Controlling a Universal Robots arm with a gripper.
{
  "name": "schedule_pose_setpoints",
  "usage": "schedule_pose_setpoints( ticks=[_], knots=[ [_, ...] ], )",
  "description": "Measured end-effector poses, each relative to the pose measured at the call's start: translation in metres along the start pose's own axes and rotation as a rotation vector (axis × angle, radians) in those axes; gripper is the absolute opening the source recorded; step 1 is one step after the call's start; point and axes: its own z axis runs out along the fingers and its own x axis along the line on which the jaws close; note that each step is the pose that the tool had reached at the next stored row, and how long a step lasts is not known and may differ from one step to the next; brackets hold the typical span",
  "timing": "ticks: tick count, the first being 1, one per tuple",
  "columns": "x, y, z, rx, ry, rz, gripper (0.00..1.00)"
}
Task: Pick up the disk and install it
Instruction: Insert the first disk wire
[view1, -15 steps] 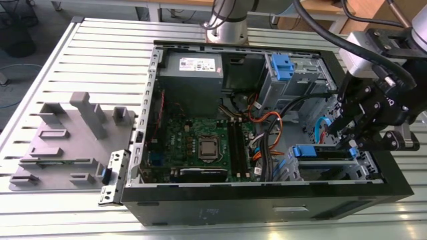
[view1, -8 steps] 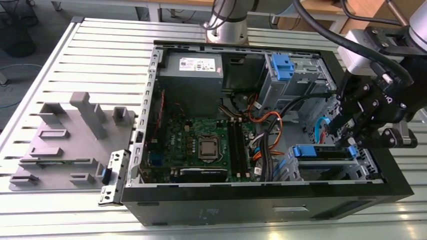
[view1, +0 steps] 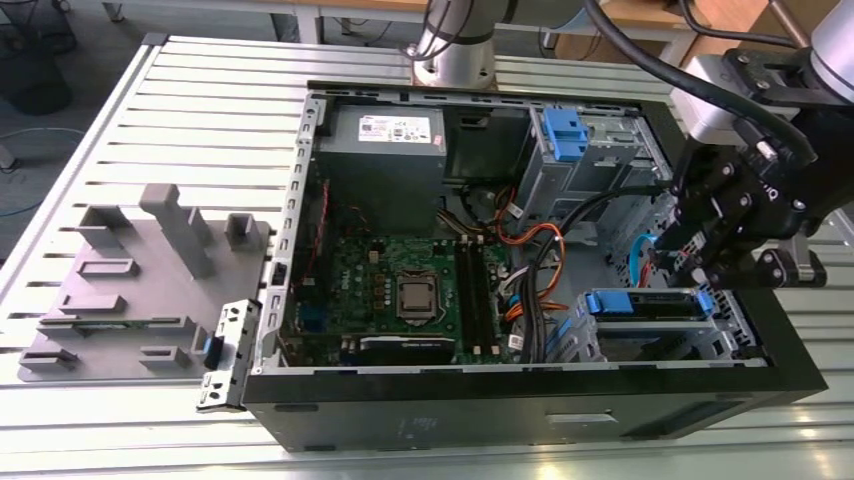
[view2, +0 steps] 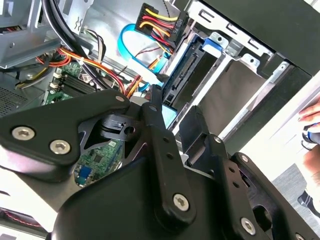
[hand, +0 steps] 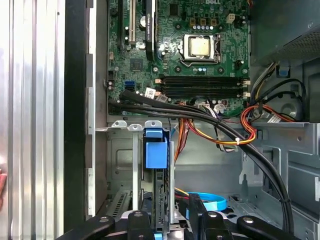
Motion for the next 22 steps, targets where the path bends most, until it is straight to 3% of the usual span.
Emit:
schedule_pose_setpoints(
  ticks=[10,22],
  knots=[
    [-0.0011,-0.0022,0.005,-0.0002,-0.0123,0.0,0.42],
    [-0.0013,-0.0047,0.0137,-0.0002,-0.0133,0.0,0.42]
  ],
)
